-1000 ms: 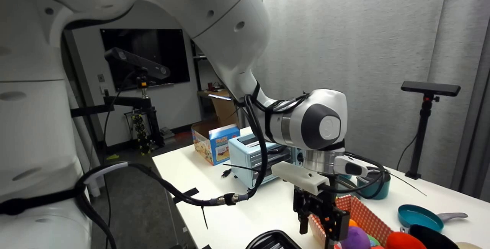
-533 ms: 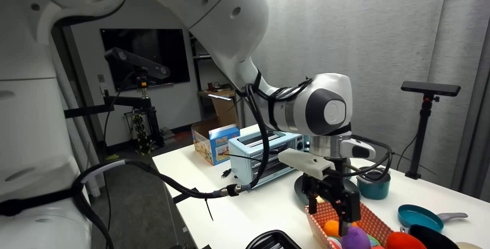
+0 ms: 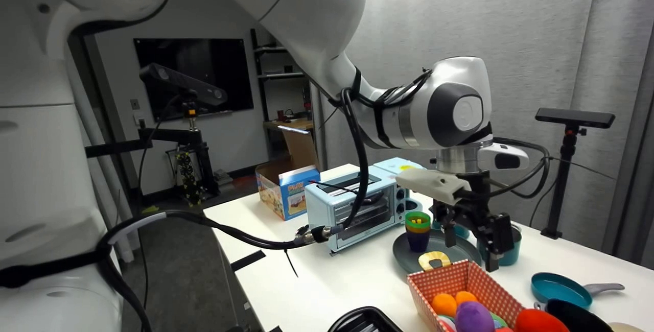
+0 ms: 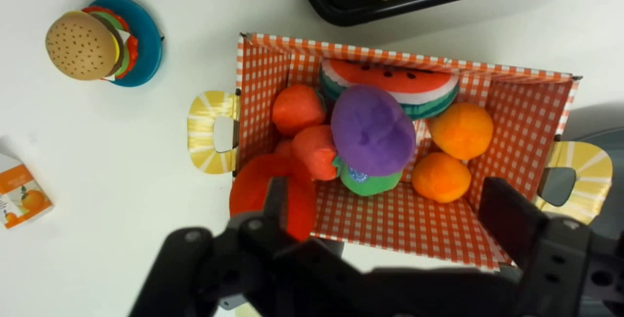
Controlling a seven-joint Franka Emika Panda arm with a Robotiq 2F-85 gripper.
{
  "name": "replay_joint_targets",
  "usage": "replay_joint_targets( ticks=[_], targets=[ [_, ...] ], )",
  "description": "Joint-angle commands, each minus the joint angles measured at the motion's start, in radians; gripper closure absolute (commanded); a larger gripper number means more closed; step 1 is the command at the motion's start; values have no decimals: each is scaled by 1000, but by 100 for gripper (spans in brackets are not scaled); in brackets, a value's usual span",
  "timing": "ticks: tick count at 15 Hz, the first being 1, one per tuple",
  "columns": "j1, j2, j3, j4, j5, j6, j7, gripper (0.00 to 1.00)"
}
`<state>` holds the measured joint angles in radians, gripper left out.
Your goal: Remove the banana, plum and apple toys from the basket and place them on the black tray
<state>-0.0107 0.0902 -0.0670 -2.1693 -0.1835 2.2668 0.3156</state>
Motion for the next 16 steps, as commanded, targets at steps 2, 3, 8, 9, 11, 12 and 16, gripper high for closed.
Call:
replay_joint_targets(
  ticks=[2,3,8,9,11,12,16],
  targets=[
    [-1,118,0,93,-2,25,17,0],
    [-1,145,-3,109,1,27,12,0],
    [-3,265,-20,195,18,15,-2,0],
    [-4,285,-24,208,24,14,-4,0],
    [-8,322,-29,232,43,7,-9,0],
    [-9,339,-31,243,53,3,-11,0],
    [-6,390,-33,265,84,-9,-8,0]
  ],
)
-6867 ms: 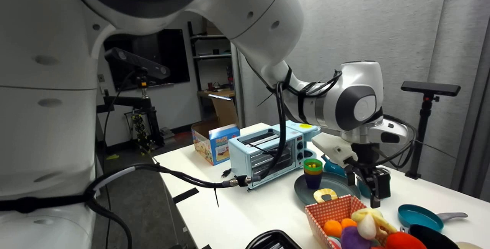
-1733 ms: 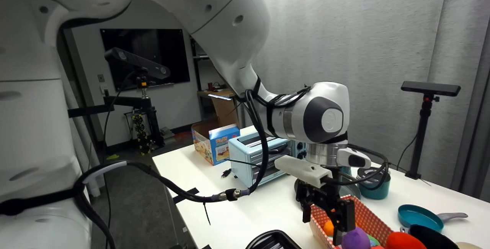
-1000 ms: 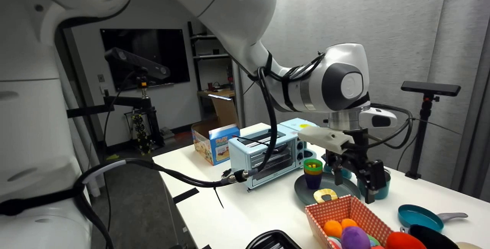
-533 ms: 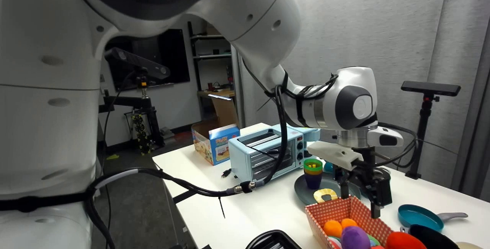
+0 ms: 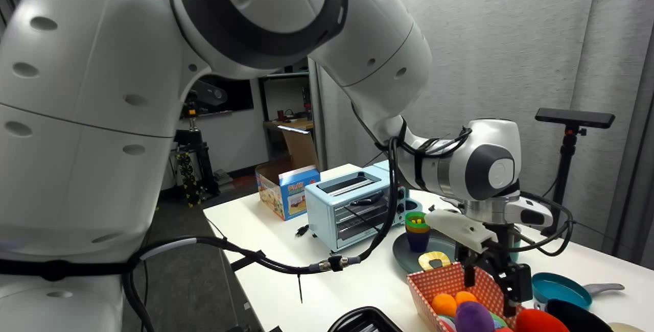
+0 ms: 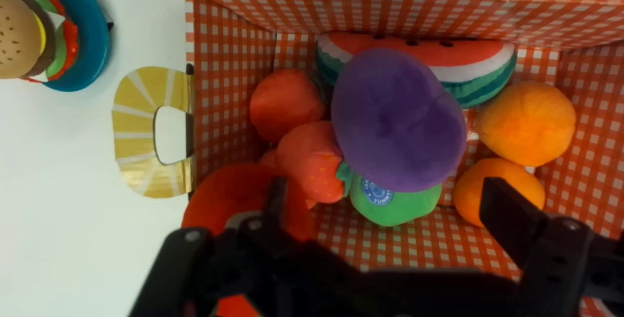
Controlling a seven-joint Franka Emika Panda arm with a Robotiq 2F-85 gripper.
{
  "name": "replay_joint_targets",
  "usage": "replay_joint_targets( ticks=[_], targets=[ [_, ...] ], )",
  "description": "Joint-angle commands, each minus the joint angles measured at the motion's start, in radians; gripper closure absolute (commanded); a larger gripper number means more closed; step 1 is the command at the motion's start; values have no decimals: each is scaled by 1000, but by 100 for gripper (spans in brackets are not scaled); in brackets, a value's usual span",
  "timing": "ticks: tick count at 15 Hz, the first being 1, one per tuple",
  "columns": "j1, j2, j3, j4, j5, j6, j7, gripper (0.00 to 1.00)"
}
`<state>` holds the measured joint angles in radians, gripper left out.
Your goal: Remove the banana, plum and apple toys from the basket and place them on the black tray
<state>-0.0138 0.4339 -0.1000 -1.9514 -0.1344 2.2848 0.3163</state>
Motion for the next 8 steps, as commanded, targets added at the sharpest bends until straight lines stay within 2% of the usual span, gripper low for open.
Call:
replay_joint_targets(
  ticks=[1,6,7,8],
  targets=[
    [0,57,0,50,41,-31,-6,0],
    [4,102,-1,62,65,-50,0,0],
    [2,109,0,65,72,-53,-1,4],
    [3,115,-1,67,76,-54,-1,19]
  ],
)
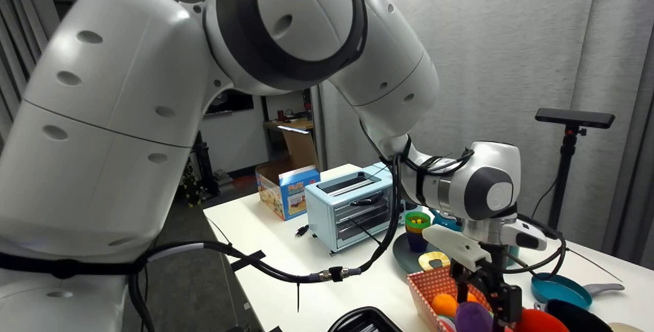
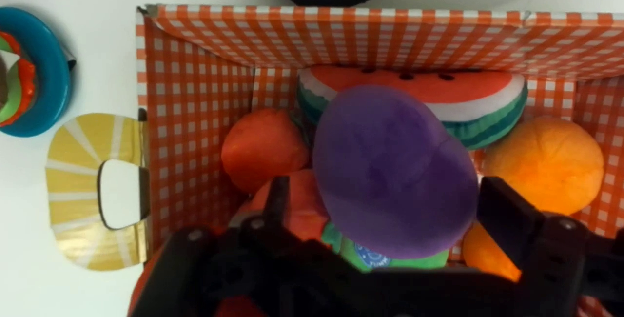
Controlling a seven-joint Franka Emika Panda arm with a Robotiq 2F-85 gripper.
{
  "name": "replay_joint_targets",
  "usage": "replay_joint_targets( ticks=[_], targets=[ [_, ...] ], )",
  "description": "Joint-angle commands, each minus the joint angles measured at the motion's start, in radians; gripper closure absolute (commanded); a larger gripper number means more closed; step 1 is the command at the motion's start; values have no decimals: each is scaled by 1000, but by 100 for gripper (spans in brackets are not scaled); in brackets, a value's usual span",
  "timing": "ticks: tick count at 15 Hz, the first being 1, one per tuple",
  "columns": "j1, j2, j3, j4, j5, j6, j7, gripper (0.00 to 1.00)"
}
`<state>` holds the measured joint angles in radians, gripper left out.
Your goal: Remove the banana, plum and apple toys from the basket and place them on the black tray
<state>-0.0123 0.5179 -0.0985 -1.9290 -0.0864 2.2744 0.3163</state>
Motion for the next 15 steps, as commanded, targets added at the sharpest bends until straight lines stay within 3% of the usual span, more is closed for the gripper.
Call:
replay_joint_targets(
  ticks=[1,2,6,11,15],
  targets=[
    [2,34,-4,47,31,-44,0,28],
    [2,37,-5,49,31,-45,1,31],
    [6,15,-7,42,31,-47,3,61],
    [13,-94,5,-44,40,-40,-2,91],
    [31,-225,25,-172,26,-31,-11,93]
  ],
)
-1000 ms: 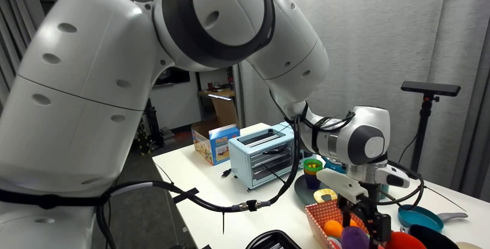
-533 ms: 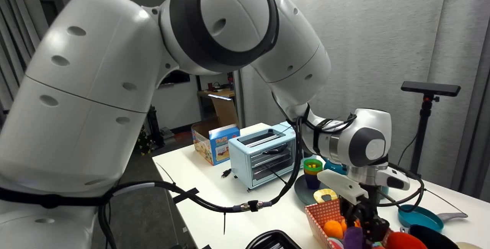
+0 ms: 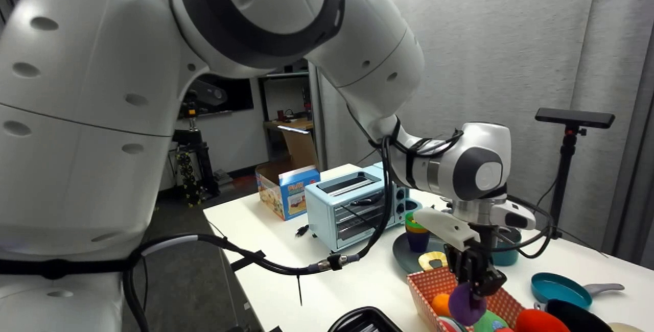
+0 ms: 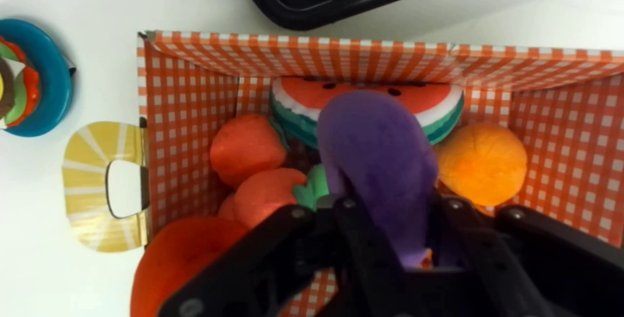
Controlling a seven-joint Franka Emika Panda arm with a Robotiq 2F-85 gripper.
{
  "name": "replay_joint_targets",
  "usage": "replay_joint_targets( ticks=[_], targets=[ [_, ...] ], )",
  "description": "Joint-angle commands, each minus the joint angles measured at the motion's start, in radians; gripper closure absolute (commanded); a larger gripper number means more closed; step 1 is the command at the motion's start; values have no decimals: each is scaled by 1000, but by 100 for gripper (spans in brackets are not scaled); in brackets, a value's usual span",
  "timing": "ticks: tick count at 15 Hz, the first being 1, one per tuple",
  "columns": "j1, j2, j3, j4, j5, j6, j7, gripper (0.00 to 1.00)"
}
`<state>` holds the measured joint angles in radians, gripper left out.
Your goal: Remove the banana, plum and apple toys from the basket and place them on the black tray
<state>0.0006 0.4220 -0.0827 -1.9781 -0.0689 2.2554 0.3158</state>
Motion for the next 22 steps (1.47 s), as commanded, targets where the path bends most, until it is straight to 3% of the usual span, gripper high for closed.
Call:
replay_joint_targets(
  ticks=[1,9,20,21,22],
  targets=[
    [25,-161,14,-157,2,-15,-11,93],
    [38,-278,53,-318,-31,-98,-31,93],
    [48,-204,70,-270,-60,-103,-55,93],
    [51,-200,75,-273,-66,-108,-56,89],
    [54,-196,79,-274,-67,-112,-57,47]
  ],
)
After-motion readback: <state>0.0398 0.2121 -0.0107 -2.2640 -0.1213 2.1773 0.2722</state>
